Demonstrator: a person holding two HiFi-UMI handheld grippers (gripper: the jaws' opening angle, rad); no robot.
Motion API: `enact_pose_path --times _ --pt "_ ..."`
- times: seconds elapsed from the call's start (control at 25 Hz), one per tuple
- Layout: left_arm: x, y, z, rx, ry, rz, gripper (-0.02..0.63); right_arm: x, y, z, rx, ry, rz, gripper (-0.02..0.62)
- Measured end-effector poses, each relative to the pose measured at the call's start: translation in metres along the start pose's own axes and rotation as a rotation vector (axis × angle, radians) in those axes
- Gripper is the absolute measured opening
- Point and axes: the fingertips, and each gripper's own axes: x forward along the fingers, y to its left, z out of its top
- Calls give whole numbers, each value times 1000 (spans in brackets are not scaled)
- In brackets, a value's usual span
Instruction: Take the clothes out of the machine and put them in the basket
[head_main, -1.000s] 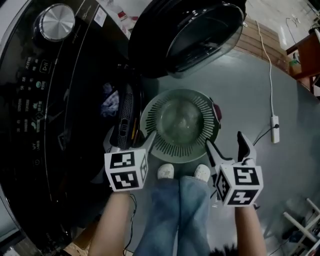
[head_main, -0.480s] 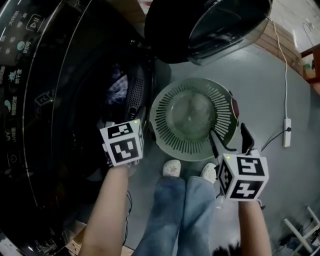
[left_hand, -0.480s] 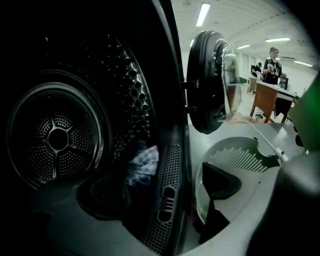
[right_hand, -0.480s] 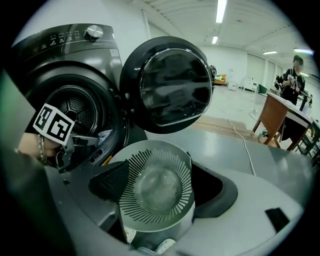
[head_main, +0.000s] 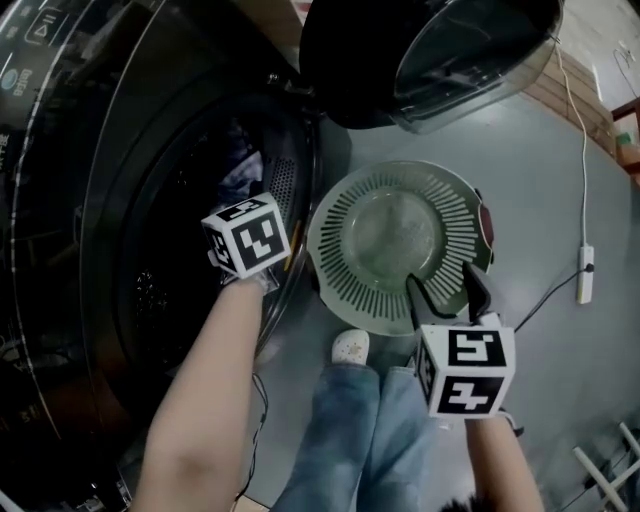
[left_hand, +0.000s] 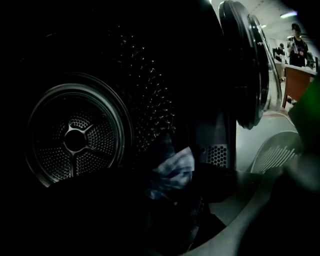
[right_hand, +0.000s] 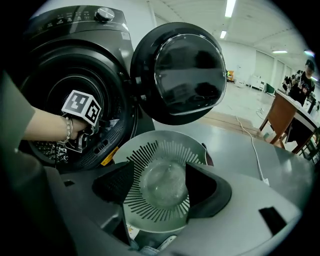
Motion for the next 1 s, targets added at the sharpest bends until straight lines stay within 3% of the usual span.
enact_pose_path --times 0.2,0.32,0.48,0.6,0.84,1.0 --pt "22 -8 1 144 27 4 348 6 -5 10 22 -16 -7 302" --pt "36 -16 -4 197 58 -22 229 7 -10 6 64 -14 -8 283" --pt "46 -33 -12 310 104 -90 9 8 -11 -5 73 8 -6 266" --pt "41 -37 -13 332 106 -111 6 7 -12 -9 62 17 -9 252" --pt "17 -33 -14 359 110 -41 5 -2 -8 -4 73 25 0 221" --pt "-11 -41 -7 336 77 -58 5 -16 -10 5 66 15 -6 209"
